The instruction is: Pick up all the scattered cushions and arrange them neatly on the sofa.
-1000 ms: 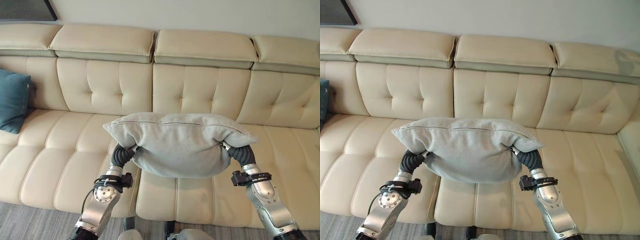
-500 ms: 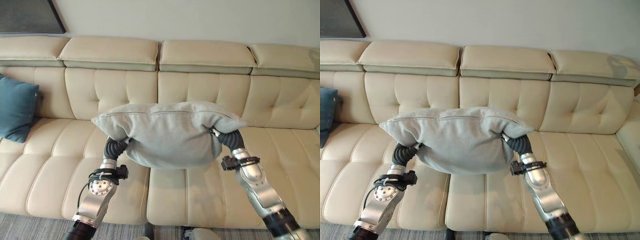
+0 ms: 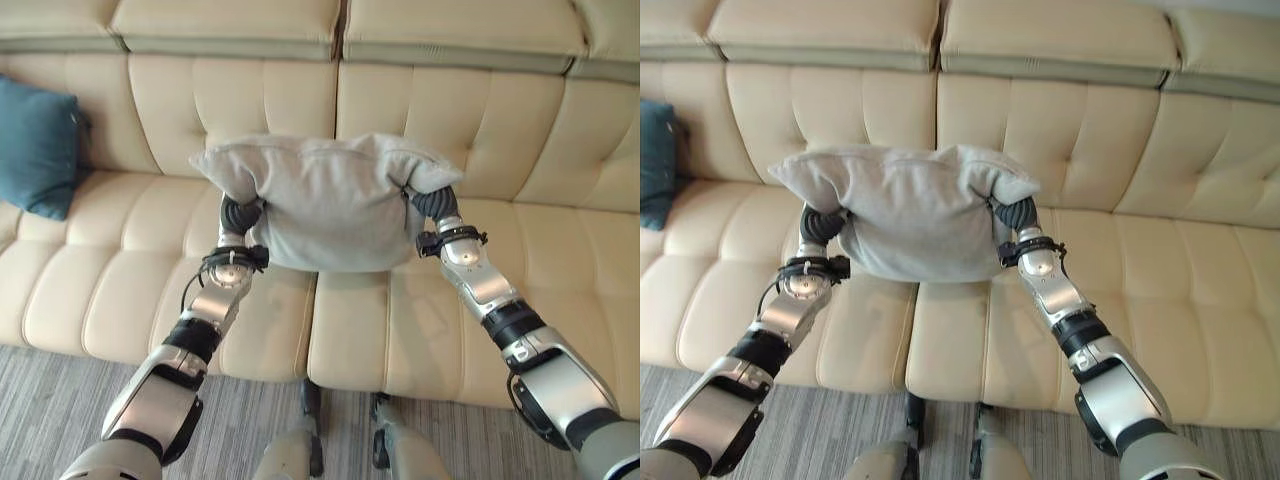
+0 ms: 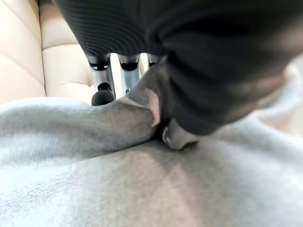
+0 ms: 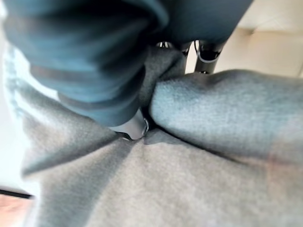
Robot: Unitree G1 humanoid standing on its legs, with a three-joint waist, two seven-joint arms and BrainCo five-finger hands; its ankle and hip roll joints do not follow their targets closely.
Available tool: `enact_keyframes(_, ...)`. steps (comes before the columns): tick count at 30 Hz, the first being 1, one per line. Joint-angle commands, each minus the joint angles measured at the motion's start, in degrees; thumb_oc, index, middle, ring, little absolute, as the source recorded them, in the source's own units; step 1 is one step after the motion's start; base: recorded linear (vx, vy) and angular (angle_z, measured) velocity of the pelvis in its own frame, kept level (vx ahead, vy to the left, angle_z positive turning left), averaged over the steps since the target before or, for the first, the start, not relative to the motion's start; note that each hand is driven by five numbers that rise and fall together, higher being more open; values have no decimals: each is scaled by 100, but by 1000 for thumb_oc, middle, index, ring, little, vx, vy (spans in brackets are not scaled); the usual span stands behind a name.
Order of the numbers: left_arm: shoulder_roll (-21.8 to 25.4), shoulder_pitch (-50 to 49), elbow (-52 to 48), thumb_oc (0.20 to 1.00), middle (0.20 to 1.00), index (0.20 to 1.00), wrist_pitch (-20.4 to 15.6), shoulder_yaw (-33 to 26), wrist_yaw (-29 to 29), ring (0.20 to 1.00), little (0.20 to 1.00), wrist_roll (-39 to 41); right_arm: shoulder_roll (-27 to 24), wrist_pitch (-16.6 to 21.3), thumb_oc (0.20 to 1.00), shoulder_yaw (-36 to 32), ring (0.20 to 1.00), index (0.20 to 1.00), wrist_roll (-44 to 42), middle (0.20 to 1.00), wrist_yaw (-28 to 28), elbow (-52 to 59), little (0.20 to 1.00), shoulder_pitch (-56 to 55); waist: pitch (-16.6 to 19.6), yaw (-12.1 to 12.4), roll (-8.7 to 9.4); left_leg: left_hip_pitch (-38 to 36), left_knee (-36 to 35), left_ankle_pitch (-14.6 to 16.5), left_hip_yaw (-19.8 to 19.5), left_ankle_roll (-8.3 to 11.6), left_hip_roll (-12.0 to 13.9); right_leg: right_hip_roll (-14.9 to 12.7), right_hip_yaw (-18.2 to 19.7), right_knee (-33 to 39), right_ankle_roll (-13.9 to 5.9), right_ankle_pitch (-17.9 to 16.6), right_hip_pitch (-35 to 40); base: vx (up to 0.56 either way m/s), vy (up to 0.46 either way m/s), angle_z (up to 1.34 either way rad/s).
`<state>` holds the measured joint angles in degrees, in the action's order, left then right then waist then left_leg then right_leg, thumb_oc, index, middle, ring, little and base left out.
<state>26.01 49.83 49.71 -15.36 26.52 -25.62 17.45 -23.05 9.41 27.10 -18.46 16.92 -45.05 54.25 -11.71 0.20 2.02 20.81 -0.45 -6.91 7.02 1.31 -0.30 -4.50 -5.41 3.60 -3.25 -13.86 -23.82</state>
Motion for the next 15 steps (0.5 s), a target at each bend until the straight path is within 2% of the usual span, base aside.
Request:
enact_keyframes(1, -184, 1302, -205, 200, 200, 200, -576, 413, 200, 200, 200, -27, 418, 545, 200, 381, 200, 200, -250, 200, -114, 275, 200, 1204, -174, 3, 127, 10, 645, 854, -89, 181, 79, -553, 104, -475, -714, 673, -101, -58, -6, 15)
enact_keyframes(2, -173, 1467, 4, 426, 426, 426, -562, 454, 189, 426, 426, -51, 423, 550, 203, 388, 203, 203, -296, 203, -93, 69, 203, 1369, -224, 1, 104, 68, 648, 853, -91, 190, 91, -543, 106, -480, -726, 664, -160, -43, -1, 9)
enact_keyframes(3, -175, 1626, 185, 859, 859, 859, -537, 477, 213, 859, 859, 15, 378, 524, 598, 436, 598, 598, -324, 598, -101, -80, 598, 1512, -264, -6, 97, 170, 655, 825, -103, 191, 80, -540, 107, -480, -739, 646, -249, -40, 3, 5)
enact_keyframes(4, -172, 1635, 190, 1000, 1000, 1000, -539, 478, 215, 1000, 1000, 17, 378, 526, 1000, 435, 1000, 1000, -326, 1000, -103, -83, 1000, 1521, -252, -14, 105, 194, 647, 802, -104, 188, 68, -551, 108, -475, -740, 631, -272, -41, -2, 2)
enact_keyframes(7, -57, 1979, 451, 1000, 1000, 1000, -511, 504, 293, 1000, 1000, 136, 180, 512, 1000, 444, 1000, 1000, -515, 1000, -110, -457, 1000, 1881, -342, 3, 50, 366, 667, 780, -145, 190, 67, -546, 89, -492, -759, 609, -448, 0, 0, 0)
enact_keyframes(9, 277, 2183, 434, 1000, 1000, 1000, -543, 490, 379, 1000, 1000, 249, -238, 542, 1000, 377, 1000, 1000, -690, 1000, -118, -589, 1000, 2099, -393, 7, 21, 477, 671, 744, -179, 212, 74, -557, 57, -509, -784, 593, -558, -17, -6, 3)
enact_keyframes(13, 810, 2108, 239, 1000, 1000, 1000, -647, 292, 377, 1000, 1000, 389, -735, 593, 1000, 318, 1000, 1000, -730, 1000, -49, -454, 1000, 2142, -405, 11, 33, 446, 631, 730, -209, 235, 68, -548, 52, -485, -804, 577, -528, -5, -6, 4)
enact_keyframes(14, 814, 2110, 237, 1000, 1000, 1000, -647, 292, 377, 1000, 1000, 388, -734, 592, 1000, 317, 1000, 1000, -730, 1000, -48, -452, 1000, 2144, -397, 2, 42, 465, 621, 703, -209, 231, 55, -560, 53, -477, -805, 558, -545, 0, 0, 0)
enact_keyframes(15, 1047, 1947, 88, 1000, 1000, 1000, -712, 182, 337, 1000, 1000, 427, -924, 641, 1000, 222, 1000, 1000, -743, 1000, 3, -369, 1000, 2041, -376, 9, 46, 393, 606, 746, -215, 238, 73, -548, 46, -459, -807, 575, -486, 0, 0, 0)
